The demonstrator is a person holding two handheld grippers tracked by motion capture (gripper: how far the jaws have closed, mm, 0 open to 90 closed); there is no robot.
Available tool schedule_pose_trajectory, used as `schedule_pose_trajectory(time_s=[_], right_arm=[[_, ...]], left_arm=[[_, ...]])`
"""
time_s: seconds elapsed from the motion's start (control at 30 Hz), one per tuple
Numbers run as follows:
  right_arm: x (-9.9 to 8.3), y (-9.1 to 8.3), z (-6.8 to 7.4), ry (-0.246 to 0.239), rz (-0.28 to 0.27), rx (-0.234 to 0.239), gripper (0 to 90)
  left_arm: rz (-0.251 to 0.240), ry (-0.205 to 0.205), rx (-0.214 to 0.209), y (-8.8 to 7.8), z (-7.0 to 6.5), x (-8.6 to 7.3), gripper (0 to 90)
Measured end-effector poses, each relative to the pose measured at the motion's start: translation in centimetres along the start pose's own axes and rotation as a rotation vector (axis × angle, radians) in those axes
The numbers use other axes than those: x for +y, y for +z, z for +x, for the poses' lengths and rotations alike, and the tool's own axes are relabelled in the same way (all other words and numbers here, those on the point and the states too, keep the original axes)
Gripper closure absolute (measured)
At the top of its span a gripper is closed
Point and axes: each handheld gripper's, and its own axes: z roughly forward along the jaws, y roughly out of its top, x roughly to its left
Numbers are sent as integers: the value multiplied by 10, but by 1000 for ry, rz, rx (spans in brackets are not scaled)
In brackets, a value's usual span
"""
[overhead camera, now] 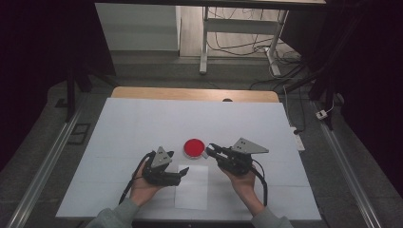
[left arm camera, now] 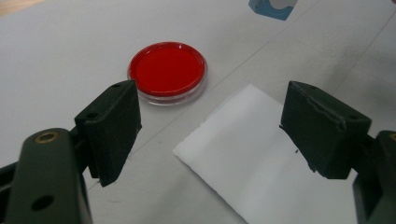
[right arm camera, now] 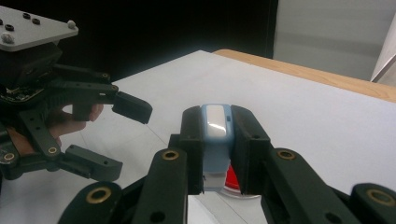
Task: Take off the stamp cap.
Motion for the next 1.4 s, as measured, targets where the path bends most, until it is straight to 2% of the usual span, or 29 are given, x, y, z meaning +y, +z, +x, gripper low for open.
schedule_pose_trajectory(time_s=[0.63, 1.4], right_arm=[[1, 0, 2, -2, -28, -7, 751], [-3, 5, 4, 16, -4, 22, 750]], left_arm=[[0, 17, -7, 14, -9, 9, 212], [-4, 25, -28, 30, -19, 17, 222]])
